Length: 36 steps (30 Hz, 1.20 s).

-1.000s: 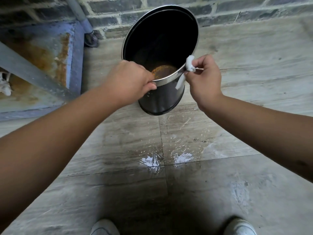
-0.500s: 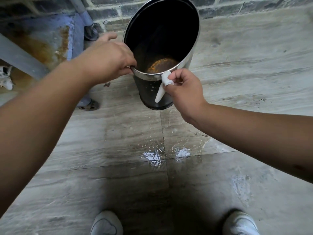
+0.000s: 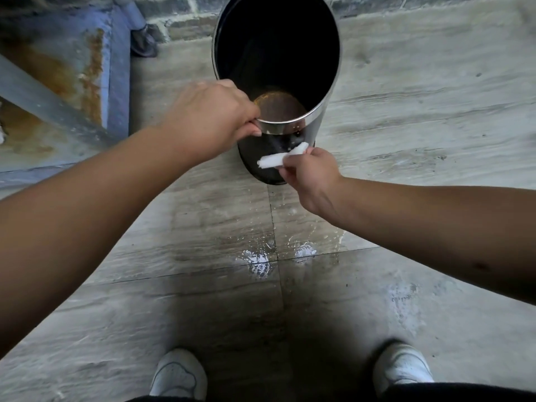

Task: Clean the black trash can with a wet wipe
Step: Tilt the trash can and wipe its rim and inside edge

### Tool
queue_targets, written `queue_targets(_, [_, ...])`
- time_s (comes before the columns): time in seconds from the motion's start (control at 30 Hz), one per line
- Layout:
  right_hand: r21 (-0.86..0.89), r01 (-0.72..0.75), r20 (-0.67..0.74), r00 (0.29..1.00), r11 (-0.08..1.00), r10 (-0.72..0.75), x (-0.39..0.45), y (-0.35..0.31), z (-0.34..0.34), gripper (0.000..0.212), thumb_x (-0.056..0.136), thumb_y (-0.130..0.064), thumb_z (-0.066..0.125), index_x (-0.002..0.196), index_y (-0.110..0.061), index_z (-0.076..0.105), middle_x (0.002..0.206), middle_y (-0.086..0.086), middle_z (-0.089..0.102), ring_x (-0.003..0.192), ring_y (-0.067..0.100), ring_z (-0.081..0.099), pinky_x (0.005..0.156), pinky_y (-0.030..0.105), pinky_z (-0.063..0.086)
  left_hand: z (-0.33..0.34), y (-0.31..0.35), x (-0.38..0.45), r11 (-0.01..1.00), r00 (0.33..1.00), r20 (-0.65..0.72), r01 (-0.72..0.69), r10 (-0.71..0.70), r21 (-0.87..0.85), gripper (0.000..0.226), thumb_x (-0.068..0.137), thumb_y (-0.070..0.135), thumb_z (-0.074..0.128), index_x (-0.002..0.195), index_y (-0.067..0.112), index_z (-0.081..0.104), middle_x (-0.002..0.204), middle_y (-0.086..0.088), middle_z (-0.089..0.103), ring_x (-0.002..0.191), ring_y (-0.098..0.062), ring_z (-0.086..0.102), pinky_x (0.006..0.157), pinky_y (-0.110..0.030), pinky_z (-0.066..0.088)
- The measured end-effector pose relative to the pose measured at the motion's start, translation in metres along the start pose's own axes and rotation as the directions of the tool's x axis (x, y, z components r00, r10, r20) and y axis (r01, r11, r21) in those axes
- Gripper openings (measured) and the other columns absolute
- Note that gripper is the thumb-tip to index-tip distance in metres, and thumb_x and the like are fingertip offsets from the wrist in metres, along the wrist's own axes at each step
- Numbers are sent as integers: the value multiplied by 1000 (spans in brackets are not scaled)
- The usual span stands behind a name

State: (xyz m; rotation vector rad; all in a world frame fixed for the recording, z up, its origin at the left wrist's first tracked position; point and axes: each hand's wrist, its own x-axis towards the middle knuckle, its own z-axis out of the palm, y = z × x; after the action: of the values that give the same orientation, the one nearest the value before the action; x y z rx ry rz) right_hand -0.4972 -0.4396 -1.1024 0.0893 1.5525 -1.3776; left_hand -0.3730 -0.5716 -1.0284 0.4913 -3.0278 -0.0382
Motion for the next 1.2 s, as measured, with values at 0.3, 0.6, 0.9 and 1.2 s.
queue_targets(0.3, [166,18,60,998,986,-29,-37,-52,-3,33,85,10,59,117,4,55,109,24,69,80,24,73,57,18,55,4,27,9,987,993,53,100,-108,124,18,93,21,51,93,10,65,80,-7,58,84,-29,50,60,-35,34])
queue_targets(0.6, [316,282,296,878,906,-377,-68,-135,6,19,85,1,57,73,-11,65,64,0,66,62,8,64,61,18,52,-15,-18,9,996,987,160,-22,7,91,42,84,35,65,120,15,60,115,-12,64,116,-32,51,87,-46,33])
queue_targets(0.9, [238,239,293,906,941,-304,-60,-134,0,10,93,-6,50,90,-13,57,62,2,65,60,18,66,58,26,54,-21,-33,-3,977,990,35,-138,134,162,20,89,32,59,93,17,71,91,-4,72,86,-30,55,74,-44,32])
queue_targets(1.2, [-142,488,446,809,861,-384,-55,-131,-1,22,82,9,56,89,-12,60,73,5,61,57,15,60,51,26,48,-18,94,-45,991,986,106,-132,130,14,18,84,33,69,73,20,64,67,2,68,67,-23,65,63,-29,39])
